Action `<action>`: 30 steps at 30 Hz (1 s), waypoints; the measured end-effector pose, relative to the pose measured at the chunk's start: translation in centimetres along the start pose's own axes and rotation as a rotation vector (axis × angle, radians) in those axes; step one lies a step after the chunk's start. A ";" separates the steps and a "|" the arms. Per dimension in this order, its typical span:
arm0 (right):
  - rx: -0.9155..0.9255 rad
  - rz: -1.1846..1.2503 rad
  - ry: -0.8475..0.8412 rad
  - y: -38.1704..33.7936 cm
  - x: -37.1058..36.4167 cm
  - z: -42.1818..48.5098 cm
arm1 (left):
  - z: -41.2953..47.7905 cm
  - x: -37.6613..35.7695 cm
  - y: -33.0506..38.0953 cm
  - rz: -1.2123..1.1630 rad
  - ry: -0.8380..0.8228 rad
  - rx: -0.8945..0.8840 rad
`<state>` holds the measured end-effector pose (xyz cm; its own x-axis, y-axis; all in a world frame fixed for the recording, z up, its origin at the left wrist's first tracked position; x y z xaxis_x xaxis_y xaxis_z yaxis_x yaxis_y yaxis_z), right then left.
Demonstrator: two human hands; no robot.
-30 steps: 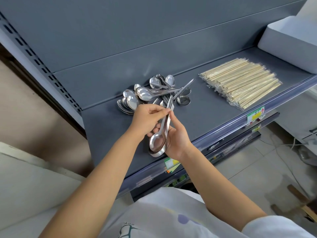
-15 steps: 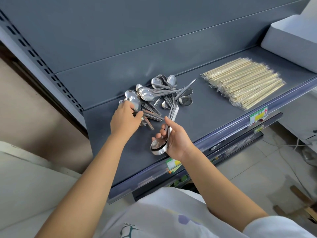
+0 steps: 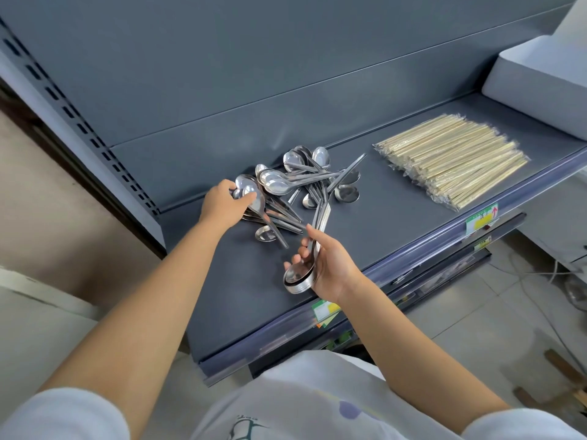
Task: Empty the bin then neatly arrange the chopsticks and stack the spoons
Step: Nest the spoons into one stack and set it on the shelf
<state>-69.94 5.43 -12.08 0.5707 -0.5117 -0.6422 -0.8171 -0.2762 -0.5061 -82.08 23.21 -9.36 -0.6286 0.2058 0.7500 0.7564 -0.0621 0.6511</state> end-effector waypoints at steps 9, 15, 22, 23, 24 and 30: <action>-0.020 -0.002 0.008 0.1 0.0 0.1 | 0.2 -0.3 -0.2 -0.101 -0.025 0.037; -0.024 0.005 0.000 0.1 0.0 0.2 | -0.1 0.0 -1.3 -0.317 -0.172 0.136; -0.015 0.005 -0.008 0.0 0.0 0.1 | -1.2 0.9 -2.5 -0.466 -0.178 0.147; -0.013 0.010 -0.009 0.0 0.0 0.1 | -1.5 1.1 -2.6 -0.475 -0.168 0.152; -0.012 0.015 -0.010 0.0 0.0 0.1 | -1.8 1.4 -2.7 -0.482 -0.154 0.154; -0.002 0.049 -0.014 0.0 0.0 -0.1 | -3.0 3.6 -3.0 -0.570 -0.039 0.163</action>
<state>-69.94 5.39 -12.00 0.5315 -0.5127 -0.6743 -0.8440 -0.2528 -0.4730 -87.19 21.22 -8.24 -0.9392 0.1984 0.2801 0.3210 0.2187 0.9215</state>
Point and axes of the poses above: each hand's wrist, its own z-axis towards the middle knuckle, its own x-axis out of the back of the hand, y = z × x, the point moved 3 cm from there along z, towards the middle knuckle, and after that the axes turned 2 degrees about x, right-handed, at the moved point
